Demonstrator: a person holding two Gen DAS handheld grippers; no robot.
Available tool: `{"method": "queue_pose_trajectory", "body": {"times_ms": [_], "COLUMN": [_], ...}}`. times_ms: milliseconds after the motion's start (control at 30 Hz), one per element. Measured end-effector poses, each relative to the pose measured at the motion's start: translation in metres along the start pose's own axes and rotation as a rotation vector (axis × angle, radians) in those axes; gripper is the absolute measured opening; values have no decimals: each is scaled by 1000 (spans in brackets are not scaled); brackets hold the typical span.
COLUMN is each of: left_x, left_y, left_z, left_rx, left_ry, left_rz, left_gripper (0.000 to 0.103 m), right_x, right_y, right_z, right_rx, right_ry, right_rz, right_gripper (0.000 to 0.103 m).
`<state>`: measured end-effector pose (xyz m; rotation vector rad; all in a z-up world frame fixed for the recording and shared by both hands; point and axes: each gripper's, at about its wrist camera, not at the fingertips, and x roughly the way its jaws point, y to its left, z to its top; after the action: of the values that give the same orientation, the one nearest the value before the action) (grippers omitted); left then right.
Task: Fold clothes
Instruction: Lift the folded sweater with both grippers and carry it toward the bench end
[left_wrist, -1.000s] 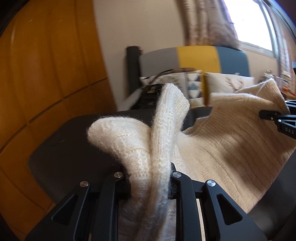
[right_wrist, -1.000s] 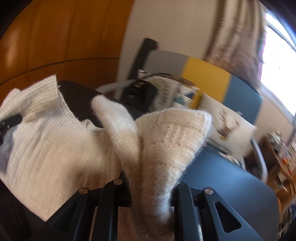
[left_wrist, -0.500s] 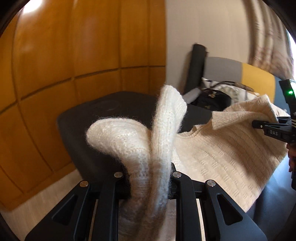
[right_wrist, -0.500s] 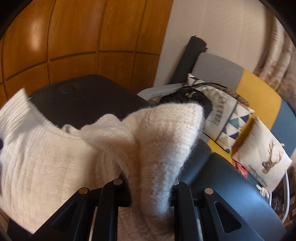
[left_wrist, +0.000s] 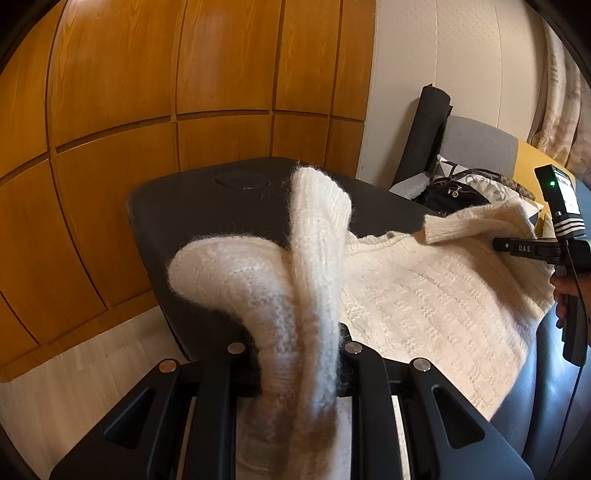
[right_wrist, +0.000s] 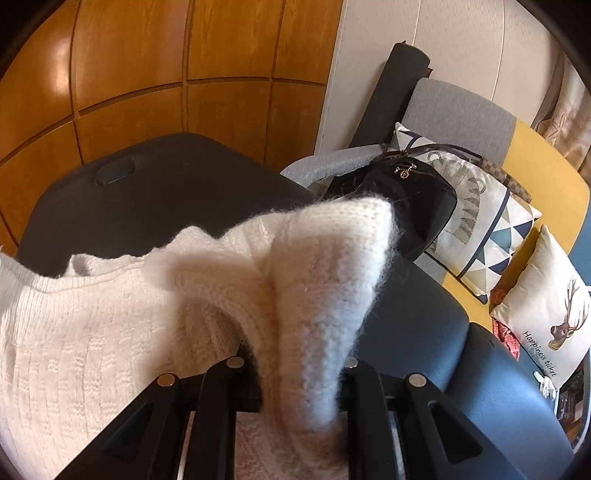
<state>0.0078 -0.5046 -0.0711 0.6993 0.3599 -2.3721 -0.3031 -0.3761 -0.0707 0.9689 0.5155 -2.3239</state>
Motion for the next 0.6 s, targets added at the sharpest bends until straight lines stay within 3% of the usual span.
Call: {"method": "queue_pose_trajectory", "body": {"times_ms": [167,400,600], "left_x": [7,31,34], "left_y": [3,20,21], "left_z": [-3,-10,-17], "left_rx": [-11,-86,-81], "left_ry": [22,122,130], "left_rz": [9,29,38], "left_gripper": [20,20,22], "right_x": [12,36,45], "right_y": [-7,-15,-18], "right_z": [-2,-7,-13], "right_rx": [34,119,144], "right_ry": [25,98,111], "right_rz": [11,17,35], "right_gripper": [16,17,20]}}
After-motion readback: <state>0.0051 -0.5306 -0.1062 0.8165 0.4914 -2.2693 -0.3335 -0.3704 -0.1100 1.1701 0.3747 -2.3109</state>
